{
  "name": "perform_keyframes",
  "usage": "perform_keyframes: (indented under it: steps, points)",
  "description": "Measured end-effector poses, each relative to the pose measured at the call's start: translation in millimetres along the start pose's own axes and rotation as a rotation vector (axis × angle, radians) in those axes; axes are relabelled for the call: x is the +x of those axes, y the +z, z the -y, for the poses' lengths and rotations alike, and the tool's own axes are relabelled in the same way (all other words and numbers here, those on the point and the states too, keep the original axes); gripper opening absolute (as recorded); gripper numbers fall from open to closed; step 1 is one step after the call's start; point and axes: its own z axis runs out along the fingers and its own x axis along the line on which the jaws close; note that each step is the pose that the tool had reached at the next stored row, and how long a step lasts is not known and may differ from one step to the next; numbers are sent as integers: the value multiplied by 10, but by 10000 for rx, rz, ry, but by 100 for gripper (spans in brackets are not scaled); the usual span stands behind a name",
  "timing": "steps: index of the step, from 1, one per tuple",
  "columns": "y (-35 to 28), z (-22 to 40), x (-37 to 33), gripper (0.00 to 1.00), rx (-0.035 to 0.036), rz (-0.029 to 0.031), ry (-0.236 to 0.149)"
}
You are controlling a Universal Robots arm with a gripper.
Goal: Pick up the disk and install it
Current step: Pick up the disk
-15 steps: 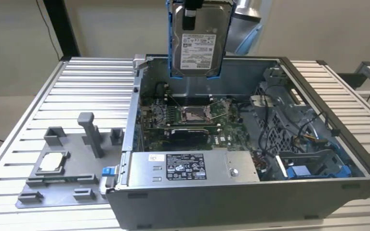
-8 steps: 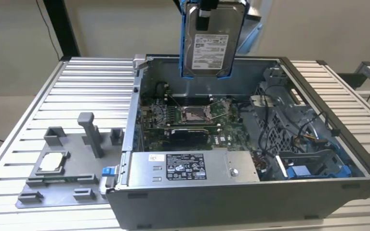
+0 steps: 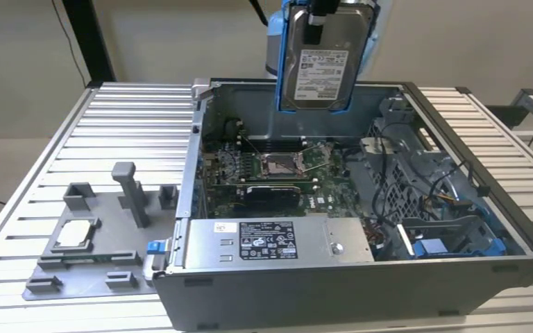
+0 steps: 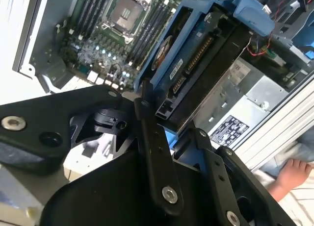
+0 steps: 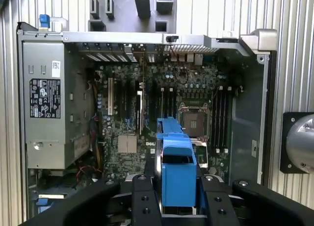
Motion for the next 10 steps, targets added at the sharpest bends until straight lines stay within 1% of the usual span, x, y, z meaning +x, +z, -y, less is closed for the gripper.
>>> perform_keyframes:
  steps: [5,10]
  points:
    - [-3,142,1,0,0,-1,1]
    - [-6,270,3,0,0,1,1]
